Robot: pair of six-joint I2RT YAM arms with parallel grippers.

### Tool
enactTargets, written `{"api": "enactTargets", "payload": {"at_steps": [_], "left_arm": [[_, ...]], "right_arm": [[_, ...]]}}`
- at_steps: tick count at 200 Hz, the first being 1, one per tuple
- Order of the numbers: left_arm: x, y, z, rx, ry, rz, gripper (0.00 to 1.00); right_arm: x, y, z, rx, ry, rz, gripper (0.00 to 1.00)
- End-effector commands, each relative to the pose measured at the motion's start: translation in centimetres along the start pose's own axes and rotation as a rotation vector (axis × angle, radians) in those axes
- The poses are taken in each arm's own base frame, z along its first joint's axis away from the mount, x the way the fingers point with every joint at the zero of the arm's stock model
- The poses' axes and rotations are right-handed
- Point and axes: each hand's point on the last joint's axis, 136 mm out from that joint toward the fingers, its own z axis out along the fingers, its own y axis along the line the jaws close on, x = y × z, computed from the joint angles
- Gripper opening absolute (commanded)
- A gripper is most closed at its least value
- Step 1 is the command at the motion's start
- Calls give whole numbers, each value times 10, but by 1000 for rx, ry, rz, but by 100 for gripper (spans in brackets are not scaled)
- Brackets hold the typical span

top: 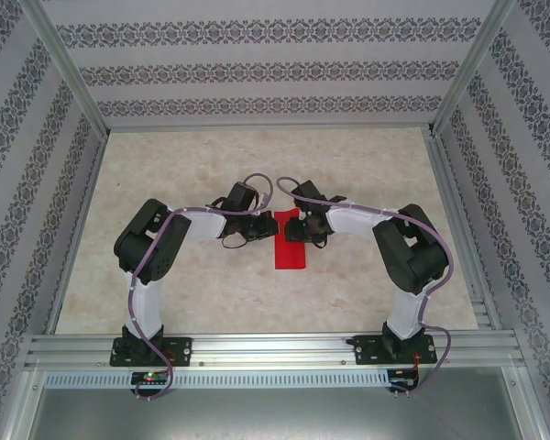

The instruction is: Fold a paper plane with a square sheet of paper (pick it up from the middle)

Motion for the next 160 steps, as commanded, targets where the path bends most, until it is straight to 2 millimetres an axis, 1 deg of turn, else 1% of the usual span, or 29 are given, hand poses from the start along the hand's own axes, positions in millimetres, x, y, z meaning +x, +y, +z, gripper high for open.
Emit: {"api": "enactTargets", "payload": {"at_steps": [1,13,31,47,65,84,95,107,115,138,149,160], "left_arm": [[11,7,7,-51,46,4,8],[15,14,7,-75,57,-7,7],[19,23,7,-114,71,-17,7],[23,31,7,-153,84,-21,7],[27,39,8,-181,99,-28,7],[31,46,9,-209,112,-35,6],[33,51,10,-231,117,-39,6],[34,57,10,-252,118,-47,5],[36,59,10,-263,121,-49,5],[38,64,11,-281,123,-53,4],[38,65,10,-289,122,-53,3],[39,66,10,-295,124,-56,3]], "right_arm": [[63,-55,54,176,181,33,50],[61,-53,52,167,174,40,50],[52,-46,46,146,146,52,50],[40,-39,33,121,108,73,51],[20,-30,9,78,42,113,52],[-4,-28,-27,52,-60,143,55],[-13,-29,-43,40,-99,159,56],[-18,-27,-55,23,-121,163,55],[-21,-23,-59,8,-129,159,54],[-27,-1,-67,-74,-158,144,49],[-29,8,-65,-102,-158,136,46],[-30,17,-62,-136,-142,135,40]]}}
